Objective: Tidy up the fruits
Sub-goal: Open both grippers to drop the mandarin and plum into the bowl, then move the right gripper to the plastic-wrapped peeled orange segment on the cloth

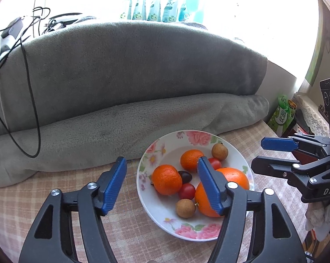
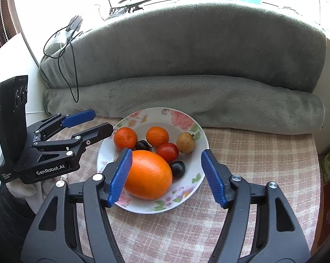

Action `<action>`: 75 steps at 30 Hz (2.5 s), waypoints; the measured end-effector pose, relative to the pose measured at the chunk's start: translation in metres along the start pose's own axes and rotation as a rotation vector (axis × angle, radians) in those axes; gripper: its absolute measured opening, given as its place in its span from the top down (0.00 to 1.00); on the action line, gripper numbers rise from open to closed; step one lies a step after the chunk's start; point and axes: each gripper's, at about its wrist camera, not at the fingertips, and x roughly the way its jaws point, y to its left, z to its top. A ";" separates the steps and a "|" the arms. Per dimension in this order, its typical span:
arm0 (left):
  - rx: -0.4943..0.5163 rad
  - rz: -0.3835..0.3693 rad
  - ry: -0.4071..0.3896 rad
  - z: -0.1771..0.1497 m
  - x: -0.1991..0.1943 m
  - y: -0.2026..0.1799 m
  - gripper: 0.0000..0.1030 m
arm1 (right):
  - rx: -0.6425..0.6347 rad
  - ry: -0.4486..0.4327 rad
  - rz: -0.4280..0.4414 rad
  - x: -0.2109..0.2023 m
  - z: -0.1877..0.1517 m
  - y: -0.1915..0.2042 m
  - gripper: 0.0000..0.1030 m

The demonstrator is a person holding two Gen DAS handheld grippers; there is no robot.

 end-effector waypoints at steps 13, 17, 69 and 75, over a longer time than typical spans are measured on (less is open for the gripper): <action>-0.007 0.022 -0.007 0.000 -0.007 -0.002 0.21 | -0.016 -0.024 0.005 -0.011 0.000 0.008 0.12; -0.006 0.014 -0.004 0.000 -0.008 -0.001 0.21 | -0.026 -0.027 0.006 -0.014 -0.001 0.012 0.11; -0.257 0.120 -0.049 -0.096 -0.135 0.093 0.23 | -0.265 0.012 0.145 -0.022 -0.056 0.167 0.11; -0.287 0.090 -0.010 -0.117 -0.130 0.107 0.26 | -0.267 0.058 0.179 -0.007 -0.067 0.184 0.12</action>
